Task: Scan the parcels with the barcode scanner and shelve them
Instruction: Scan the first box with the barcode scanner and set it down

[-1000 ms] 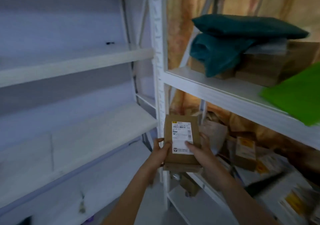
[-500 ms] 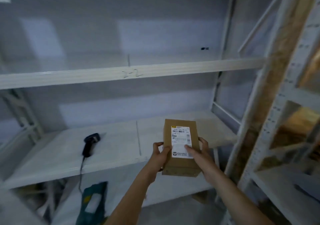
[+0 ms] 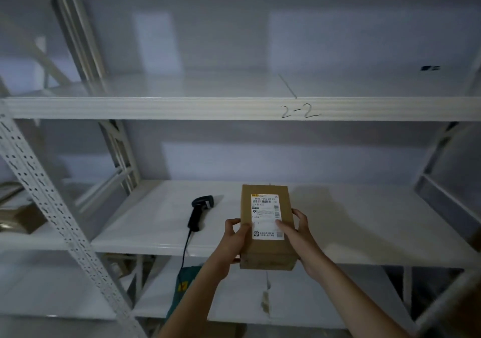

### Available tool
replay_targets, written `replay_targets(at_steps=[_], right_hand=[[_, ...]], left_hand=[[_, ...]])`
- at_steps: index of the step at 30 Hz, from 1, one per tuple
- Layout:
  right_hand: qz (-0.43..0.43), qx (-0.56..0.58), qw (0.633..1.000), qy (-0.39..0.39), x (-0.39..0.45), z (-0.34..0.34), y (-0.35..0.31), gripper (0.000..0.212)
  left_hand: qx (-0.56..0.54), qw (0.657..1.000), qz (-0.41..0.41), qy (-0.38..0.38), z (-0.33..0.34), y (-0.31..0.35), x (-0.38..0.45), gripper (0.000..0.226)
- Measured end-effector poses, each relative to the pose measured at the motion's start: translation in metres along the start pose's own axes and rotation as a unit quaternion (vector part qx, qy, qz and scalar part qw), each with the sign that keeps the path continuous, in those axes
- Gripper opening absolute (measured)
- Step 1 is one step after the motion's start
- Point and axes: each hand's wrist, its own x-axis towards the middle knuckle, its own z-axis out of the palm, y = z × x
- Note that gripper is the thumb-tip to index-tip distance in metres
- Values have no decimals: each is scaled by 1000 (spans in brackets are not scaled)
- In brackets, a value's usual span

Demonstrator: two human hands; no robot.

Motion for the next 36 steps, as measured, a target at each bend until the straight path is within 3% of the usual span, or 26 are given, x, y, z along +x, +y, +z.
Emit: replay_targets(at_steps=[12, 16, 19, 23, 31, 36], right_hand=[[42, 0, 996, -82, 148, 62, -23, 55], [55, -19, 996, -66, 182, 81, -15, 61], [64, -36, 996, -48, 198, 94, -8, 65], [87, -31, 995, -23, 217, 108, -6, 66], [106, -11, 993, 54, 243, 136, 4, 68], [121, -3, 989, 81, 249, 148, 5, 67]], left_hand=[[-12, 999, -29, 20, -66, 33, 116, 44], [-16, 998, -60, 33, -91, 23, 152, 36], [13, 992, -58, 109, -112, 11, 182, 36], [148, 968, -73, 188, -150, -11, 224, 31], [268, 949, -131, 101, -191, -44, 288, 56], [307, 943, -113, 57, -187, -34, 301, 41]])
